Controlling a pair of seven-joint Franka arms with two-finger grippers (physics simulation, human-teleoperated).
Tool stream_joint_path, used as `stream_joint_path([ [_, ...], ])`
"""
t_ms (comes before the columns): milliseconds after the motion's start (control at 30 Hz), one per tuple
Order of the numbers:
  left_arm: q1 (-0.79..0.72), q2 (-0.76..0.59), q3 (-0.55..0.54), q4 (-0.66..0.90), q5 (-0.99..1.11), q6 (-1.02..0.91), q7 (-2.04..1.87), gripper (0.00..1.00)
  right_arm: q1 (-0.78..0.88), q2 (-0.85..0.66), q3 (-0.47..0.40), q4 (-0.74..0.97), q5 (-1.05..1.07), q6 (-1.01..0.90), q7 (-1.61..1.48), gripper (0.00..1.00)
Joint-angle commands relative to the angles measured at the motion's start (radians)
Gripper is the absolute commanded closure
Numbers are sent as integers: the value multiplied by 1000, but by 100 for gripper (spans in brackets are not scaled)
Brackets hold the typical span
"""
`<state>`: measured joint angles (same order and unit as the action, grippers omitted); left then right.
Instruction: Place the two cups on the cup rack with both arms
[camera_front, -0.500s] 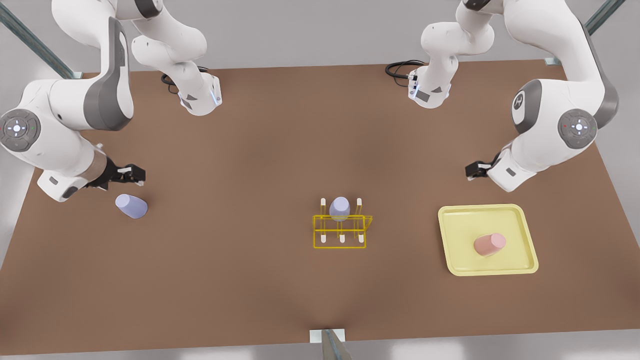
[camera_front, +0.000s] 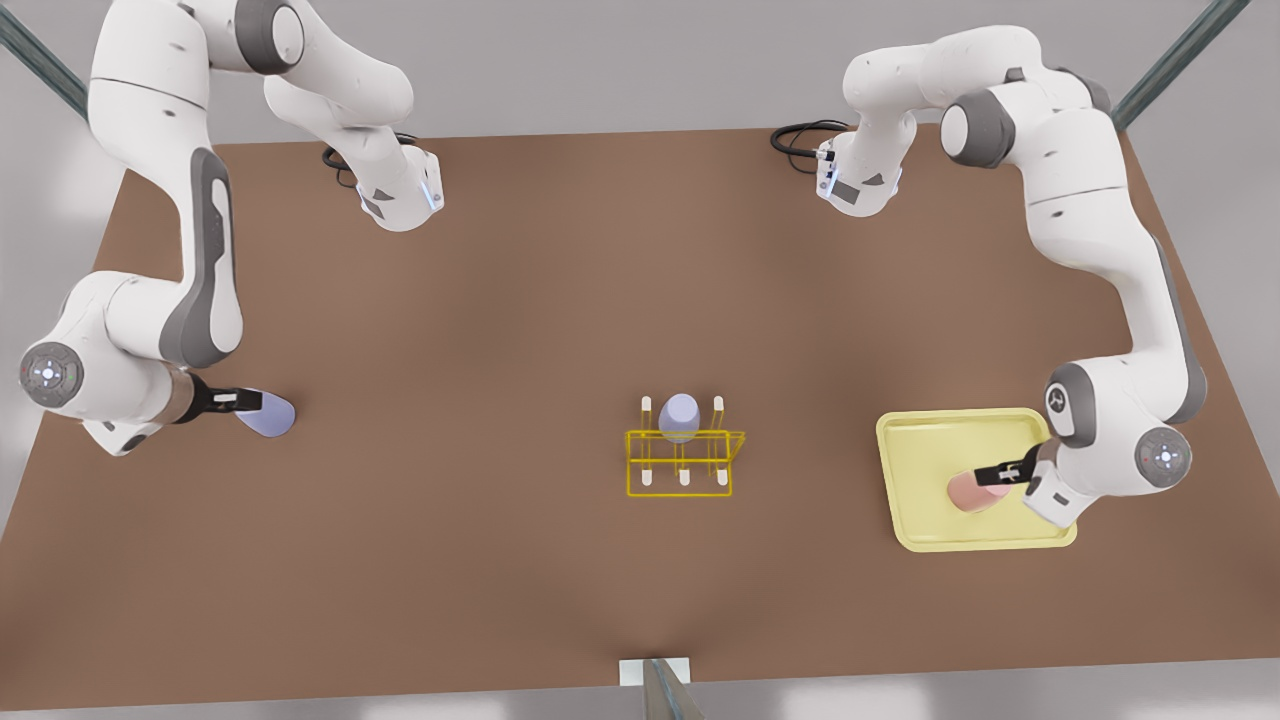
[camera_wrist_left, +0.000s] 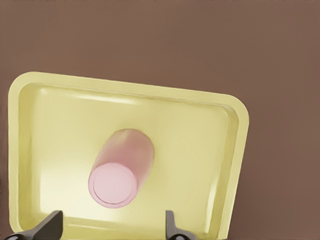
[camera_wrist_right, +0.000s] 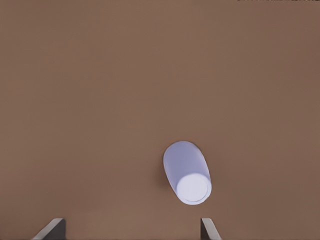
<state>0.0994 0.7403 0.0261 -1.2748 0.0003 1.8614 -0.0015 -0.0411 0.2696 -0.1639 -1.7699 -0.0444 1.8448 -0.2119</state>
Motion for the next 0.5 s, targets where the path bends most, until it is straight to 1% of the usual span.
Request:
stream_joint_path([
  [0, -3, 1, 11, -36, 1, 87, 72, 0, -2, -7, 0, -40, 1, 169, -150, 0],
  [67, 0, 2, 12, -57, 0, 114, 72, 0, -19, -15, 0, -102, -8, 235, -152, 0],
  [233, -3, 34, 12, -71, 0, 124, 71, 0, -56, -15, 0, -191, -8, 315, -173, 0],
  [300, -4, 54, 14, -71, 0, 159, 71, 0, -69, -23, 0, -223, -8, 343, -184, 0],
  [333, -4, 66, 15, -71, -2, 165, 69, 0, -82, -44, 0, -283, -8, 407, -195, 0],
  [467, -4, 94, 17, -74, -2, 165, 69, 0, -112, -38, 0, -336, -8, 464, -218, 0],
])
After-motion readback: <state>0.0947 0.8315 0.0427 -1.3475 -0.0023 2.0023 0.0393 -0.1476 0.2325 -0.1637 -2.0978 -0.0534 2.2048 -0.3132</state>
